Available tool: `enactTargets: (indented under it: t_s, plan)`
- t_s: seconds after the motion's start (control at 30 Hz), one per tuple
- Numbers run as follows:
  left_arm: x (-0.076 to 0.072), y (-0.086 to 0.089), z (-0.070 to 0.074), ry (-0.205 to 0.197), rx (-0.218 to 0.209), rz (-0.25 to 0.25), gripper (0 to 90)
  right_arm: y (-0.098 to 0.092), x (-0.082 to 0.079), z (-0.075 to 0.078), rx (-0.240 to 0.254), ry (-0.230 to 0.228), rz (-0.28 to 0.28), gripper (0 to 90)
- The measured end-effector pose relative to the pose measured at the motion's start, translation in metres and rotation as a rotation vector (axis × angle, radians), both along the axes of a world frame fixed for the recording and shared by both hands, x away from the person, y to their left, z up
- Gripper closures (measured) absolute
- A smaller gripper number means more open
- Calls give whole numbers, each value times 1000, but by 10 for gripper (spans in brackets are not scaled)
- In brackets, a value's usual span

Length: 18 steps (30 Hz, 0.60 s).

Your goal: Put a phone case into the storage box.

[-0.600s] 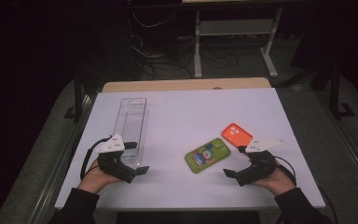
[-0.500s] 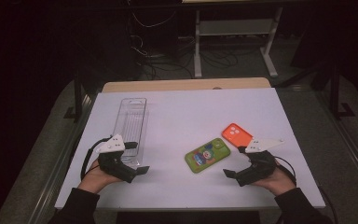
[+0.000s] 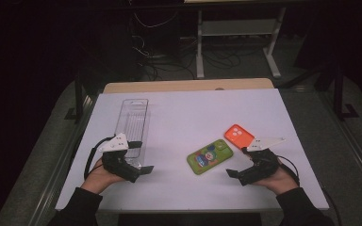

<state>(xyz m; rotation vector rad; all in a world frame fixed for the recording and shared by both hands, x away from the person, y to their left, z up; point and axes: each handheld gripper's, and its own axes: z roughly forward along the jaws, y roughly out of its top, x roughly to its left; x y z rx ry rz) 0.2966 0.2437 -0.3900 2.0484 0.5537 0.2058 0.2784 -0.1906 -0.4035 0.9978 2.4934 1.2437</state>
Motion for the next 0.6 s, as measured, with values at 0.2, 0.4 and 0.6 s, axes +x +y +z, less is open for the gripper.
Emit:
enactTargets:
  t_s: [0.2,0.4,0.6]
  plan:
    - [2,-3,-2,14,-5,1,0,1,6,0,-2,18,-8,0]
    - [3,-4,-1,6,13,-8,0,1,13,2,-13,15,-13,0]
    - [3,-5,-2,6,7,-11,0,1,18,7,-23,5,-3,0]
